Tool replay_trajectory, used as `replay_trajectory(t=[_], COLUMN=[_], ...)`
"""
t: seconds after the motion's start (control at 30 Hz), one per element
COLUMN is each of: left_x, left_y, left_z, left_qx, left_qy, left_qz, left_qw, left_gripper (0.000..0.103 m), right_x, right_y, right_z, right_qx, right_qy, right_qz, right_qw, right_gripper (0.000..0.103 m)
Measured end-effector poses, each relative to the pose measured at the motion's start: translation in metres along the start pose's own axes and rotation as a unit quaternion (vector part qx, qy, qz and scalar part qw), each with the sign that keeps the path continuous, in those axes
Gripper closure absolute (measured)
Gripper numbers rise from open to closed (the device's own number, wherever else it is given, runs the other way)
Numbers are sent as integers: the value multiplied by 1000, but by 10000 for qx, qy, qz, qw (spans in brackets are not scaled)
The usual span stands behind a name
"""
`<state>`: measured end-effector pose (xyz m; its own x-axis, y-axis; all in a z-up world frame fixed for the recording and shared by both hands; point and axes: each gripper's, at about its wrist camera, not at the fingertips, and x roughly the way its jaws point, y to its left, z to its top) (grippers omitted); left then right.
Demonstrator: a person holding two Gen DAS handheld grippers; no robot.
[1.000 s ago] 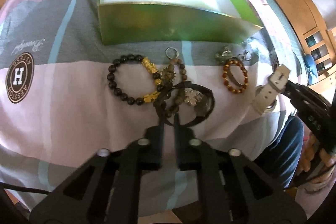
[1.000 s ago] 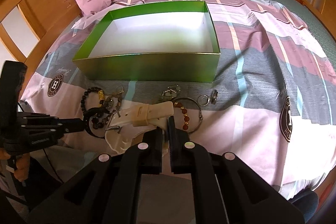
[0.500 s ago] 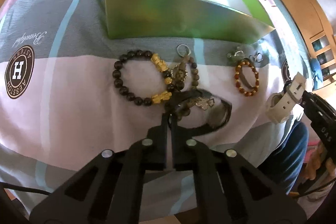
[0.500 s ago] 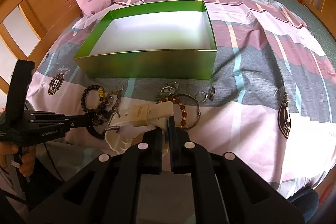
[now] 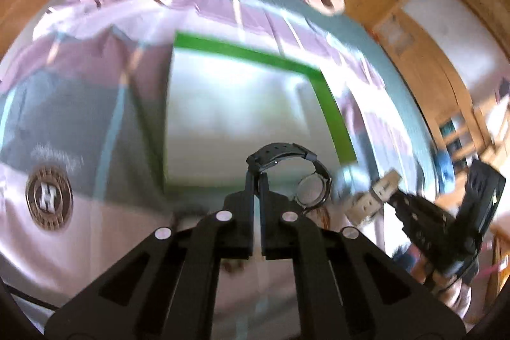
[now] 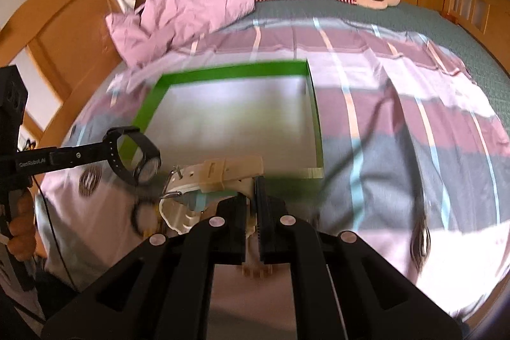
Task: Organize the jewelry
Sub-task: 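Carry both watches into the green box and open both tools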
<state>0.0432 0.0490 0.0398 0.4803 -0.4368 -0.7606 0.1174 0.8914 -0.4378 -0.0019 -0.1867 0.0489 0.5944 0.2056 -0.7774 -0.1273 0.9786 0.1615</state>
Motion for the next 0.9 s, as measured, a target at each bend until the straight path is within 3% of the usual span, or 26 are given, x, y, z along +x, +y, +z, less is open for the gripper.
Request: replay_trajectory(t=[0.13,0.33,0.43,0.57,0.67,0.83,0.9], left_x=[24,52,54,38,25,25,30], left_y=[8,22,23,18,23,34,37], left_z=[21,29,29,17,1,-23,-31], left_qx=[14,-91,-59,103,89,3,-7], left_qy=[-202,19,-8,11,183,436,563], left_qz=[357,453,472,633,900,1174,1338], left_qw=[9992,9989,9989,9979,9957,9921,9894], left_gripper=[99,101,95,80,69,61,56], right_x=[34,80,95,60,31,15,24], right_y=[-6,-5,-3,-11,-19,-24,-25], right_z=[25,43,46,40,25,-18,-35], right_qx=[177,179,180,541,613,164,79], right_qy=[76,344,579,229,149,342,572], right_qz=[-105,-343,-305,9,-35,-479,-458], right_qw=[9998,9987,9977,9983,9980,9981,9973], right_gripper=[97,96,64,58,58,58,58])
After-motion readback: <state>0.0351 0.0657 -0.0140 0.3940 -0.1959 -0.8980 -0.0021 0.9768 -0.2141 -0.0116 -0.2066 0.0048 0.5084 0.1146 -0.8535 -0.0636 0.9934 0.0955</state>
